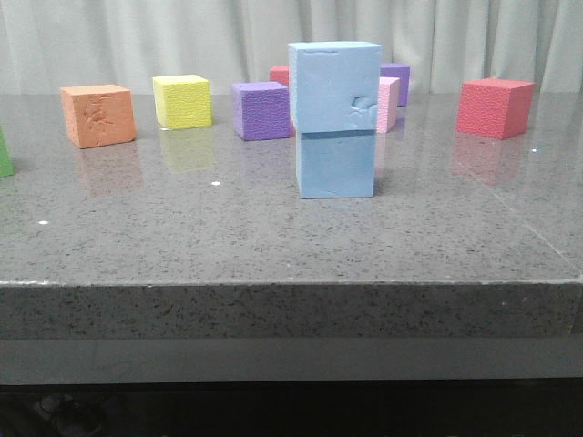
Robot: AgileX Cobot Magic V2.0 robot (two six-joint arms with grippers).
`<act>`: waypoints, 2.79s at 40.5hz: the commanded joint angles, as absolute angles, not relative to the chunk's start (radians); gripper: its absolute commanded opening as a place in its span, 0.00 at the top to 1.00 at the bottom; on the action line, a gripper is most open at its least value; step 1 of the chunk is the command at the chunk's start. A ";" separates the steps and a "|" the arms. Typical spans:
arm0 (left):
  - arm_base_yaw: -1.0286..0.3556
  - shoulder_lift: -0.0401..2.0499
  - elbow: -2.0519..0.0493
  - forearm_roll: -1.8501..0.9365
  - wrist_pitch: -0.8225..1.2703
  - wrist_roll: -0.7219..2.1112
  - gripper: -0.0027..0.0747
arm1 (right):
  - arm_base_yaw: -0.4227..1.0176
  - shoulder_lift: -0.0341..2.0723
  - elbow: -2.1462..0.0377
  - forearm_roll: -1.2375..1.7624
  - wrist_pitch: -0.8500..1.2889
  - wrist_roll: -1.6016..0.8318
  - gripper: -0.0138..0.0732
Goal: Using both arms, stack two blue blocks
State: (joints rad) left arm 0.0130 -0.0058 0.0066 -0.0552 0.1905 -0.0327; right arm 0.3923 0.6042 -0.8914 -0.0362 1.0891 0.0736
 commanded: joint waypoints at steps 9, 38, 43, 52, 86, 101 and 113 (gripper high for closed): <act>0.012 -0.029 0.042 -0.040 0.087 -0.017 0.99 | 0.388 0.606 -0.916 -0.045 1.037 0.072 0.92; -0.055 -0.029 0.042 -0.014 0.000 -0.015 0.99 | 0.388 0.606 -0.916 -0.045 1.037 0.072 0.92; -0.055 -0.029 0.042 -0.014 0.000 -0.015 0.99 | 0.388 0.606 -0.916 -0.045 1.037 0.072 0.92; -0.055 -0.029 0.042 -0.014 0.000 -0.015 0.99 | 0.388 0.606 -0.916 -0.045 1.037 0.072 0.92; -0.055 -0.029 0.042 -0.014 0.000 -0.015 0.99 | 0.023 0.141 -0.282 -0.011 0.217 0.072 0.92; -0.055 -0.029 0.042 -0.014 0.000 -0.015 0.99 | -0.024 -0.030 0.026 0.000 -0.110 0.072 0.92; -0.055 -0.029 0.042 -0.014 0.000 -0.015 0.99 | -0.027 -0.030 0.026 0.000 -0.120 0.072 0.92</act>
State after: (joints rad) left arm -0.0470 -0.0058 0.0066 -0.0094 0.0844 -0.0167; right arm -0.0176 -0.0091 0.0265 0.0000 -0.0339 0.0753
